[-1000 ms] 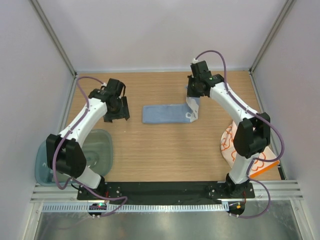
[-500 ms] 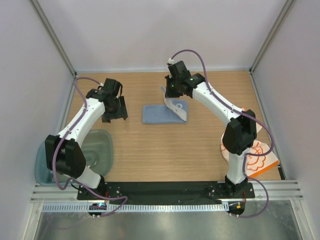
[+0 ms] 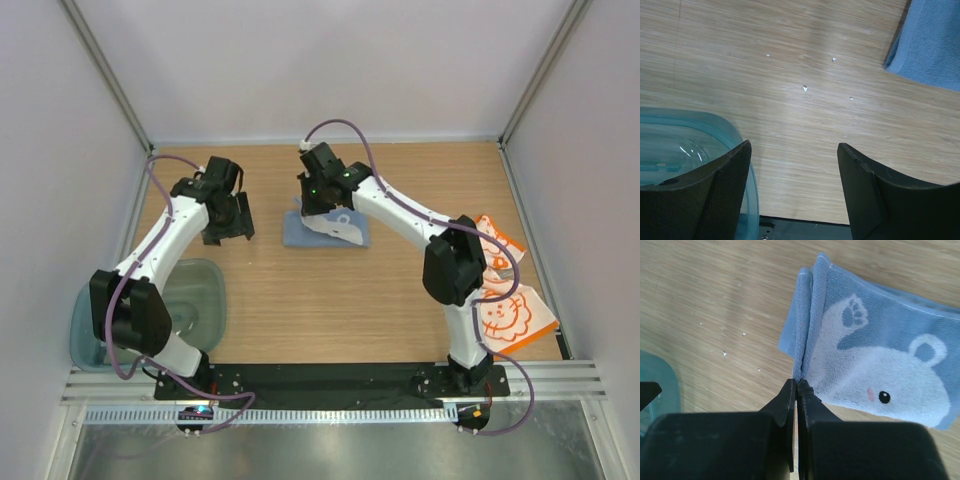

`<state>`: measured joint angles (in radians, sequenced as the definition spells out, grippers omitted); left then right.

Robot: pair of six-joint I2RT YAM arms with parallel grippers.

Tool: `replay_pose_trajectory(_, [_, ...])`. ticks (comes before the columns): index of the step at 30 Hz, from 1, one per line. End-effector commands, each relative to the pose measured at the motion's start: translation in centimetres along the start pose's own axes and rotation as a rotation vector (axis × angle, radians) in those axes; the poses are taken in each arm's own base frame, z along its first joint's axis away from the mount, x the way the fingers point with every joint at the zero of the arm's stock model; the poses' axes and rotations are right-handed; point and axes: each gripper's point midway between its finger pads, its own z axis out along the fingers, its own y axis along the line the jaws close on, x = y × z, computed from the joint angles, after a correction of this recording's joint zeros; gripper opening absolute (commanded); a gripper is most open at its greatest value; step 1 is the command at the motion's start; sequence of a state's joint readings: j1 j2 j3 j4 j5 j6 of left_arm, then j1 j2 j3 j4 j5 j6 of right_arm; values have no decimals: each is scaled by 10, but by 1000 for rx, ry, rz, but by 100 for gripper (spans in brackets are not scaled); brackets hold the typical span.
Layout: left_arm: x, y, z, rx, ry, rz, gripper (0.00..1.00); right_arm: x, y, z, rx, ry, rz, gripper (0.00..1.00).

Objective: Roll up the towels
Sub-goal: Fold the towel

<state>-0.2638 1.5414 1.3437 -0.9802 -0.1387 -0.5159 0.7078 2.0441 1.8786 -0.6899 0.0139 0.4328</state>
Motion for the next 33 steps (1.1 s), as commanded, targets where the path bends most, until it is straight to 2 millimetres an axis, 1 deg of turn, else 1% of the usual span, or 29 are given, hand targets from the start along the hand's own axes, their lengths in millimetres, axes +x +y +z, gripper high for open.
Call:
replay_pose_trajectory(1, [-7, -1, -11, 33, -49, -10, 71, -6, 31, 10, -78, -28, 10, 1])
replay_pose_trajectory(2, [-7, -1, -11, 30, -48, -10, 71, -2, 31, 21, -79, -24, 12, 1])
replay_pose_trajectory(4, [-7, 0, -11, 29, -48, -11, 71, 4, 35, 34, -80, -16, 20, 1])
replay_pose_trajectory(5, [-7, 0, -10, 29, -49, -10, 71, 7, 40, 40, -89, -18, 15, 1])
replay_pose_trajectory(6, [-7, 0, -11, 25, -49, -9, 71, 18, 38, 54, -78, 7, 15, 1])
replay_pose_trajectory(7, [-7, 0, -10, 24, -49, -10, 71, 22, 38, 60, -75, 13, 19, 2])
replay_pose_trajectory(8, [-7, 1, -10, 22, -49, -9, 71, 27, 43, 69, -86, 14, 22, 6])
replay_pose_trajectory(9, [-7, 1, -10, 23, -48, -11, 71, 36, 41, 80, -80, 32, 23, 14])
replay_pose_trajectory(10, [-7, 1, -10, 21, -49, -11, 71, 41, 43, 86, -83, 39, 24, 29])
replay_pose_trajectory(12, [-7, 1, -9, 20, -48, -9, 71, 47, 51, 95, -104, 39, 23, 37])
replay_pose_trajectory(13, [-7, 2, -9, 18, -47, -9, 71, 51, 51, 101, -105, 47, 25, 44])
replay_pose_trajectory(15, [-7, 2, -8, 13, -46, -12, 71, 51, 57, 103, -124, 41, 26, 50])
replay_pose_trajectory(17, [-7, 3, -7, 8, -44, -11, 71, 44, 62, 99, -136, 27, 28, 55])
replay_pose_trajectory(18, [-7, 3, -8, 10, -44, -11, 71, 42, 62, 97, -135, 26, 22, 59])
replay_pose_trajectory(20, [-7, 4, -8, 8, -47, -13, 71, 29, 67, 84, -141, -3, 14, 65])
replay_pose_trajectory(21, [-7, 4, -8, 8, -48, -13, 71, 23, 68, 79, -142, -16, 10, 73])
replay_pose_trajectory(22, [-7, 4, -8, 9, -46, -13, 71, 16, 69, 72, -141, -33, -2, 76])
replay_pose_trajectory(23, [-8, 4, -9, 9, -51, -15, 71, 5, 72, 59, -146, -55, -6, 79])
replay_pose_trajectory(24, [-8, 4, -8, 8, -50, -13, 71, -1, 73, 52, -150, -69, -11, 85])
replay_pose_trajectory(25, [-8, 4, -9, 8, -52, -14, 71, -6, 73, 45, -152, -79, -11, 89])
replay_pose_trajectory(26, [-8, 4, -9, 10, -51, -13, 71, -15, 71, 33, -154, -95, -2, 91])
replay_pose_trajectory(28, [-8, 3, -10, 15, -52, -14, 71, -21, 63, 22, -144, -98, 9, 92])
replay_pose_trajectory(29, [-7, 2, -9, 19, -48, -13, 71, -20, 51, 20, -119, -90, 14, 93])
replay_pose_trajectory(30, [-7, 2, -10, 21, -47, -13, 71, -26, 46, 7, -115, -109, 19, 93])
replay_pose_trajectory(31, [-8, 1, -9, 25, -48, -15, 71, -27, 39, 1, -106, -114, 26, 93])
replay_pose_trajectory(32, [-7, 0, -9, 30, -43, -13, 71, -17, 24, 3, -82, -92, 36, 93])
replay_pose_trajectory(33, [-6, 0, -8, 30, -41, -13, 71, -29, 8, -11, -72, -126, 64, 93])
